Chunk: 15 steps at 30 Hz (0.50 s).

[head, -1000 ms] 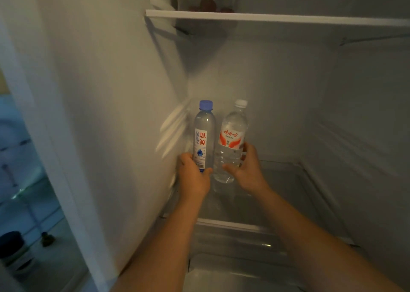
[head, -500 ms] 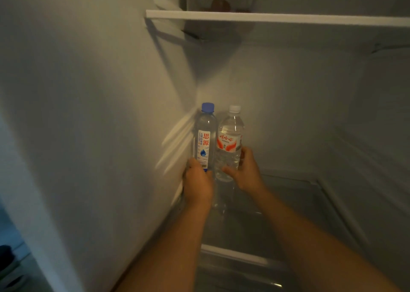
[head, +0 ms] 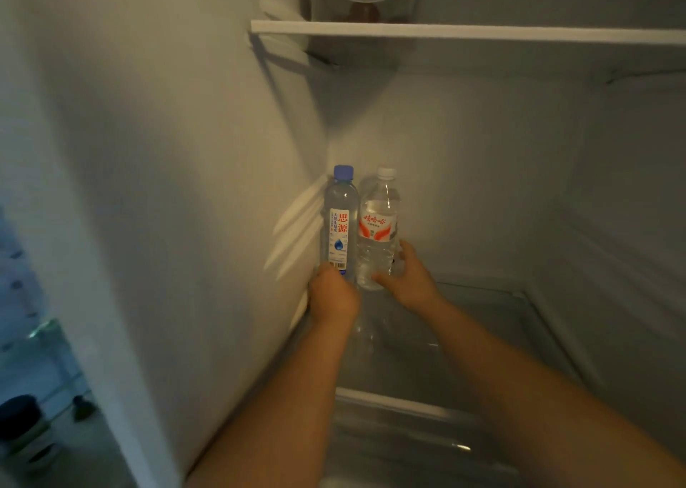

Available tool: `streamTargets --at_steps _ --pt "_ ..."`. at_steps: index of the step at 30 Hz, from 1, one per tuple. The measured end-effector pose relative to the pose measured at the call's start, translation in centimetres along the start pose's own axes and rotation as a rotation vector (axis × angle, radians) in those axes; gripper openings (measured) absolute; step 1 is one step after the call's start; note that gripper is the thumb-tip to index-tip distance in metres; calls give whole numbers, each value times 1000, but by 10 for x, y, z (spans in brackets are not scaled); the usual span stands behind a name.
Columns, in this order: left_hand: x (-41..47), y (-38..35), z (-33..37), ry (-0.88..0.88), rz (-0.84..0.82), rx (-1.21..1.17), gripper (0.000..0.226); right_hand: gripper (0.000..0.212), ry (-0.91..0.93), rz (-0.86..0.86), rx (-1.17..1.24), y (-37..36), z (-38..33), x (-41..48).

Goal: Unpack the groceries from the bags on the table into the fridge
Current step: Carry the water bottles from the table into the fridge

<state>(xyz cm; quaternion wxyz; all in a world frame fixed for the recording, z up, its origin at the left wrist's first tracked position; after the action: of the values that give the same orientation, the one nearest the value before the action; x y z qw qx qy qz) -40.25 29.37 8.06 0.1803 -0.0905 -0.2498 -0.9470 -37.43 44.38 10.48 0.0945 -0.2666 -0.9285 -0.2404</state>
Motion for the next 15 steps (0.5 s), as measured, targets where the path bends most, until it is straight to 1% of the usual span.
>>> streamTargets --at_steps 2,3,5,6,8,10,12,13,15 --pt "-9 6 1 -38 -52 -15 30 90 -47 7 -12 9 -5 -11" --pt "-15 11 2 -70 -77 -8 31 91 -63 16 -17 14 -8 -18" --pt "-30 23 1 -166 -103 43 33 84 -77 16 1 24 -17 -38" --pt "-39 32 -1 -238 -89 80 33 80 -79 3 16 29 -22 -52" --pt "-62 53 -5 -418 -27 147 32 73 -76 -20 15 37 -27 -83" --pt "-86 70 -10 -567 28 187 29 67 -52 -12 -43 45 -25 -115" --pt "-103 80 -19 -653 60 209 32 62 -7 18 -161 50 -18 -147" --pt "-110 83 -24 -673 69 222 33 60 42 57 -257 51 -14 -161" --pt "-124 88 -31 -719 83 243 34 54 186 189 -549 52 -6 -189"
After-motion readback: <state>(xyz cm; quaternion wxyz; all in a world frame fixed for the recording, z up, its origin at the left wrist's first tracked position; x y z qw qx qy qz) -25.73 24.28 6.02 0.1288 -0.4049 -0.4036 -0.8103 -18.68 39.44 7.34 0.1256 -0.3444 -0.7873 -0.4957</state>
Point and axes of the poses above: each hand's wrist, its own x-axis towards the middle knuckle, its own y-axis out of the back of the hand, z = x × y, the point moved 4 cm from there along x, towards the middle knuckle, and after that the axes turned 12 degrees about z, right-handed, at the moved point
